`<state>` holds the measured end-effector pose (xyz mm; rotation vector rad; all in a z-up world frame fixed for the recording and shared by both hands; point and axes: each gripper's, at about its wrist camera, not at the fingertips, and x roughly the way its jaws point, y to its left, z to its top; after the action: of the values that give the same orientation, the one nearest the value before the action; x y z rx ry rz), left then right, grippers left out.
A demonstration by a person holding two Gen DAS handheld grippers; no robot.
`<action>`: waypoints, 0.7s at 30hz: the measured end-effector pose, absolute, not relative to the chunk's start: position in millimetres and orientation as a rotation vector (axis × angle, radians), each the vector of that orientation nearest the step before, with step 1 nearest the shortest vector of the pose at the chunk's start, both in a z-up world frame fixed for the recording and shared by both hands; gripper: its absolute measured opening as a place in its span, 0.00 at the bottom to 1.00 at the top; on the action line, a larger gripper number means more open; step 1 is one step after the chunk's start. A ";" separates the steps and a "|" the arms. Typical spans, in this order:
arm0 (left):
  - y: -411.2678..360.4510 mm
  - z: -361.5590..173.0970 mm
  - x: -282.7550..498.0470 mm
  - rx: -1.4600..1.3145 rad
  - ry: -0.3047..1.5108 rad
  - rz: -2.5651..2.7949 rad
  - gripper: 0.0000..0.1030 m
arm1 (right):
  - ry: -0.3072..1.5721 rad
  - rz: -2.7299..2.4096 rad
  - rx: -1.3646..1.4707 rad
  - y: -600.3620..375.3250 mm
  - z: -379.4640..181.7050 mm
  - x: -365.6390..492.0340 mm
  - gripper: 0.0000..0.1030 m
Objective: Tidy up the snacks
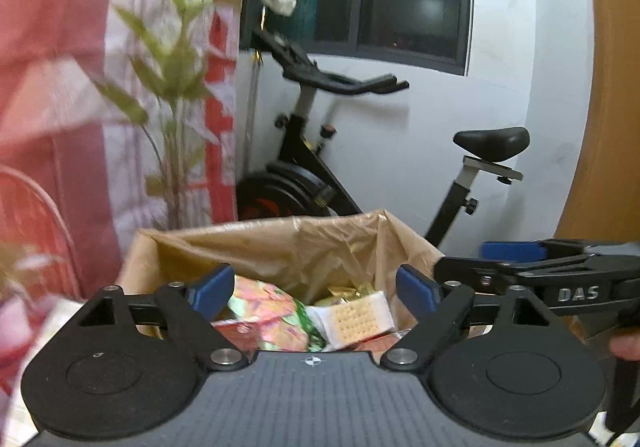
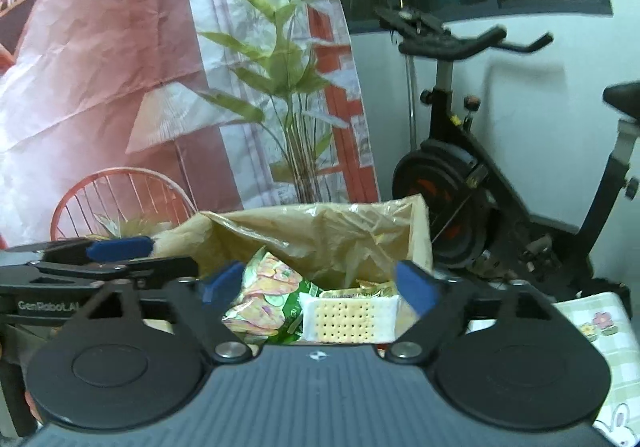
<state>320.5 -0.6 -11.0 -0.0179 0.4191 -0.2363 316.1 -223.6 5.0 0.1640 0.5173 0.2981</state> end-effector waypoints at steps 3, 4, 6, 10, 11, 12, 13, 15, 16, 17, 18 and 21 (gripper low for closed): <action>-2.5 4.3 298.8 -0.001 0.398 -0.227 0.87 | 0.500 0.282 0.152 -220.4 18.2 296.1 0.92; -3.0 8.8 291.5 0.000 0.391 -0.230 0.87 | 0.496 0.275 0.150 -219.4 22.4 288.5 0.93; -4.7 17.3 275.8 0.012 0.371 -0.212 0.90 | 0.487 0.271 0.146 -217.8 30.2 273.2 0.94; -10.1 32.6 241.9 0.047 0.335 -0.149 0.91 | 0.459 0.242 0.122 -212.9 46.2 241.3 0.98; -11.9 36.2 234.3 0.050 0.333 -0.138 0.91 | 0.454 0.239 0.119 -211.9 50.0 235.2 0.98; -12.9 39.8 226.2 0.051 0.329 -0.128 0.91 | 0.451 0.233 0.117 -211.0 53.5 227.9 1.00; -13.8 43.2 218.2 0.053 0.324 -0.124 0.91 | 0.448 0.227 0.113 -210.2 56.7 220.6 1.00; -15.3 48.4 203.8 0.061 0.310 -0.114 0.91 | 0.437 0.226 0.100 -208.8 62.8 207.2 1.00; -16.4 51.2 196.7 0.067 0.302 -0.104 0.91 | 0.430 0.226 0.095 -208.1 65.8 199.2 1.00; -17.3 54.1 189.6 0.073 0.295 -0.094 0.91 | 0.426 0.222 0.092 -207.7 68.1 192.2 1.00; -18.5 57.2 182.3 0.077 0.286 -0.082 0.91 | 0.425 0.217 0.090 -207.1 70.7 185.6 1.00; -20.6 66.2 159.8 0.070 0.255 -0.056 0.91 | 0.412 0.217 0.092 -206.5 77.6 165.1 1.00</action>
<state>159.8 -20.6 66.2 0.0699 0.2552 -0.0555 165.1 -206.5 77.6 0.0919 0.4122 0.2169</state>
